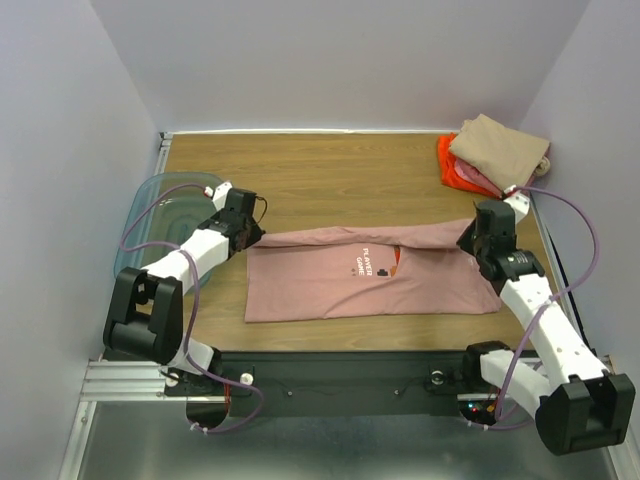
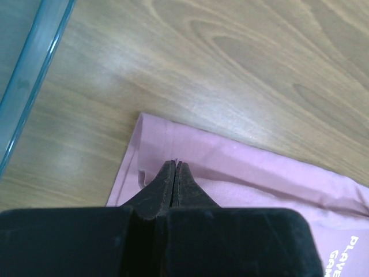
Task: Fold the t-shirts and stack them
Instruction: Fold the tshirt
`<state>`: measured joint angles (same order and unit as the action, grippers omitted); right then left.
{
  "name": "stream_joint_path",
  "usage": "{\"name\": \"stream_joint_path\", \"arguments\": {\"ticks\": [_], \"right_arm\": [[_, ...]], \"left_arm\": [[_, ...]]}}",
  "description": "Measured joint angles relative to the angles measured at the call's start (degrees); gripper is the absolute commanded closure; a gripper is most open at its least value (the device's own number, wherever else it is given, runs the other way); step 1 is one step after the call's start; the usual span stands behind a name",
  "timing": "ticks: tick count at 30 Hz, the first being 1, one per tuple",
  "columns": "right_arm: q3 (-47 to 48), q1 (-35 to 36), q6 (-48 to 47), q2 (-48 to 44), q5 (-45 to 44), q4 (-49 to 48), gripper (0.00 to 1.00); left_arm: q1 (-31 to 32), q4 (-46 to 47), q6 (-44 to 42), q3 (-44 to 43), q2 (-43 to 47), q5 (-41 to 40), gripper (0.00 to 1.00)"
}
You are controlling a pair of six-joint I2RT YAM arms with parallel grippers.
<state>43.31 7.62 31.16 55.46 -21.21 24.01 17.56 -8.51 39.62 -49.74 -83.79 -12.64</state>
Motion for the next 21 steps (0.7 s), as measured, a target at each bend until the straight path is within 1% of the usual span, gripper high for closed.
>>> {"name": "stream_joint_path", "arguments": {"ticks": [6,11,17,20,21], "right_arm": [[-0.6,0.0,1.9,-3.6,-2.5,5.6,1.0],[-1.0,0.0,4.8,-6.3,-4.9,10.1,1.0],[-1.1,0.0,6.7,-9.5,-6.4,13.4,1.0],[-1.9,0.0,7.8,-10.1,-6.4,13.7,0.99],[-2.8,0.0,8.4,-10.4,-6.3,13.7,0.99]], "left_arm": [[0.0,0.0,0.9,3.2,2.4,-0.8,1.0],[0.0,0.1,1.4,3.4,3.1,-1.6,1.0],[0.0,-0.1,2.3,3.7,3.1,-1.7,1.0],[0.0,-0.1,3.2,5.4,3.7,-1.8,1.0],[0.0,-0.2,3.9,6.3,4.1,-1.9,0.9]]}}
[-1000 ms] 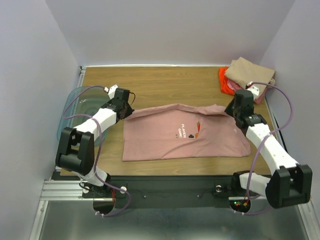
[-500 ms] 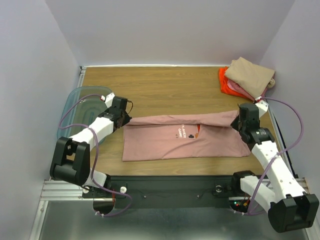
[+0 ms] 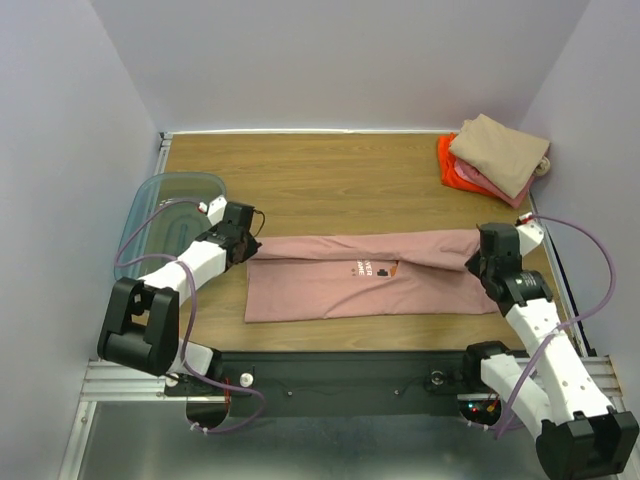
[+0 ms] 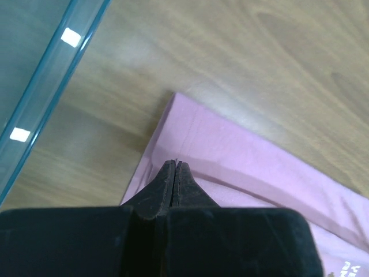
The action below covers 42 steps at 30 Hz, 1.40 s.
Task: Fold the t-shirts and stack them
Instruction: Fold the tshirt
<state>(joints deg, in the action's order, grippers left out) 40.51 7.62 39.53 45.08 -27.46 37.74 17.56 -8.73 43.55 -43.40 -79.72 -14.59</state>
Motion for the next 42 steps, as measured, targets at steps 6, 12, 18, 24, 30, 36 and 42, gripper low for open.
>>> {"name": "stream_joint_path", "arguments": {"ticks": [6,12,18,24,30,36,42], "right_arm": [[-6.4,0.0,4.7,-2.3,3.8,1.9,0.25],[-6.9,0.0,9.4,-9.1,5.7,3.9,0.04],[-3.8,0.0,5.2,-4.3,11.2,-0.3,0.0],[-3.8,0.5,-0.6,15.1,25.1,-13.0,0.0],[-2.1,0.7,-4.6,26.7,24.7,-17.8,0.0],[-1.5,0.7,-6.8,32.2,25.4,-22.4,0.0],[-2.8,2.3,-6.5,31.5,30.0,-24.8,0.0]], "left_arm": [[0.0,-3.5,3.5,1.8,0.6,-1.3,0.02],[0.9,-6.0,6.7,2.5,9.3,-1.6,0.02],[5.8,-4.5,8.0,2.4,13.4,-1.3,0.02],[11.1,-3.2,7.8,-1.7,3.5,-0.6,0.02],[13.0,-0.2,7.0,-3.6,-5.8,0.3,0.02],[13.0,0.5,6.4,-3.9,-9.3,-0.2,0.02],[13.0,1.2,6.3,-4.6,-10.4,-1.1,0.02]]}}
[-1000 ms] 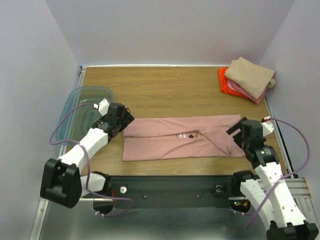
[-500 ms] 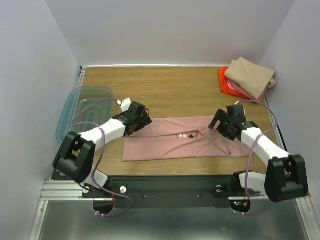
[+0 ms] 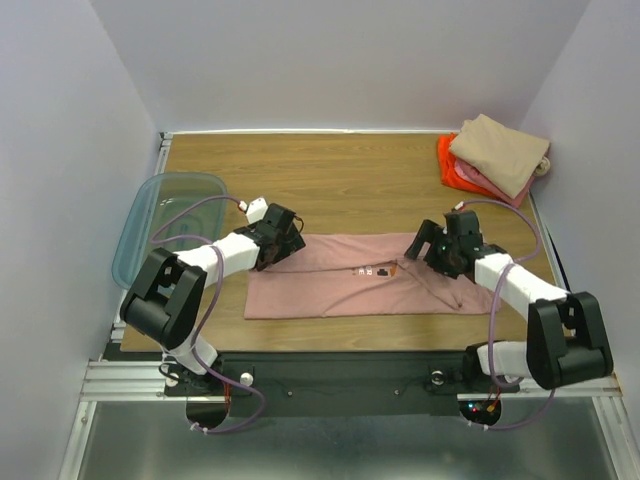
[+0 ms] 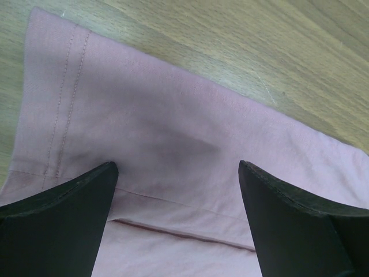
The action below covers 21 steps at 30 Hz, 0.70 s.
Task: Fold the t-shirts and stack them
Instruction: Fold the tshirt
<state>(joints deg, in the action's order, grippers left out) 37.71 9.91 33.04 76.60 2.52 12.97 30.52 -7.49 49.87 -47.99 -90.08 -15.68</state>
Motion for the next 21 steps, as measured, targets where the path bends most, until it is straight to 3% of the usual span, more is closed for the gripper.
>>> {"name": "stream_joint_path", "arguments": {"ticks": [12,18,21], "right_arm": [[-11.3,6.3,6.5,-14.8,14.4,0.5,0.0],[-13.3,14.2,9.6,-21.9,16.9,4.2,0.0],[-13.2,14.6,9.8,-25.0,17.0,6.3,0.0]], "left_arm": [[0.0,0.2,1.0,-0.5,-0.7,-1.6,0.02],[0.0,-0.1,1.8,-0.5,-0.6,-2.2,0.02],[0.0,-0.3,2.0,-0.5,-0.6,-2.5,0.02]]}}
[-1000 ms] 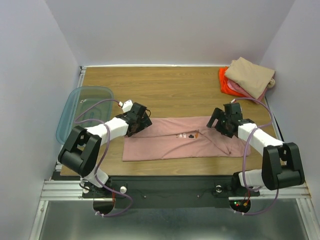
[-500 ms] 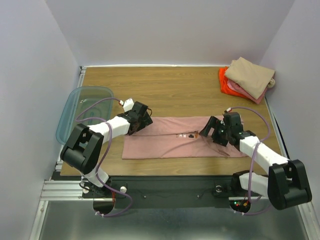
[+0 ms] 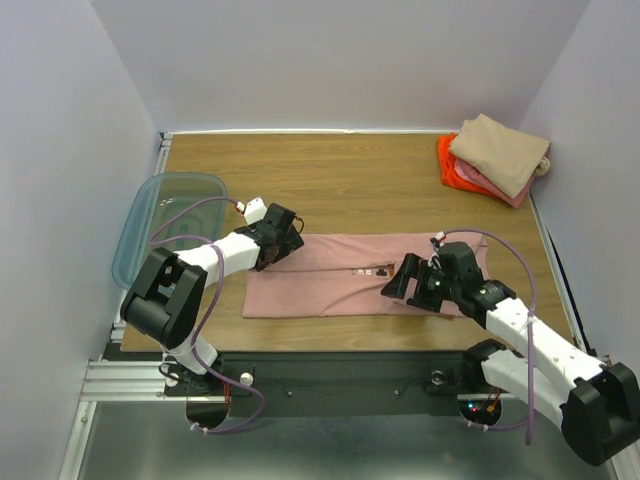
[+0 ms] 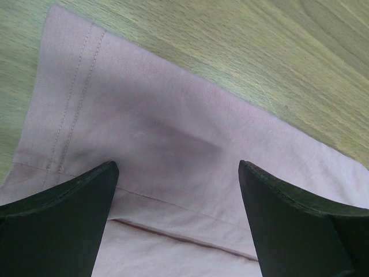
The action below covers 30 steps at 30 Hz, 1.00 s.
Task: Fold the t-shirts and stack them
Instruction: Fold the tshirt
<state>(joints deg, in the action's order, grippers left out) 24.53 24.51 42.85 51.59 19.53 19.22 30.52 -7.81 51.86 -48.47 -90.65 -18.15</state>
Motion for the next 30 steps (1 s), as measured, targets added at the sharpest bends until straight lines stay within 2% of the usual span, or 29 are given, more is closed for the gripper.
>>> {"name": "stream_joint_path", "arguments": {"ticks": [6,13,16,19,24,30], "right_arm": [[3.8,0.0,-1.3,-2.3,-2.7,5.0,0.0],[14.1,-0.1,-1.2,6.4,-21.6,8.3,0.0],[15.2,-0.8,-1.0,10.3,-29.7,9.6,0.0],[15.2,-4.6,-0.8,14.4,-34.8,10.9,0.0],[17.4,-6.4,-2.9,25.6,-38.1,11.8,0.0],[24.6,-6.4,-7.6,37.5,-35.9,9.1,0.0]], "left_arm": [[0.0,-2.3,0.2,0.0,0.9,-0.3,0.02],[-0.2,-5.3,-1.2,-0.9,2.9,-0.4,0.02],[-0.2,-5.9,-2.5,-2.7,3.0,-0.5,0.02],[-0.2,-5.1,-4.0,-3.7,3.0,0.2,0.02],[0.0,-3.2,-5.3,-2.2,2.4,2.7,0.02],[1.7,0.1,-5.6,3.4,3.3,3.4,0.02]]}}
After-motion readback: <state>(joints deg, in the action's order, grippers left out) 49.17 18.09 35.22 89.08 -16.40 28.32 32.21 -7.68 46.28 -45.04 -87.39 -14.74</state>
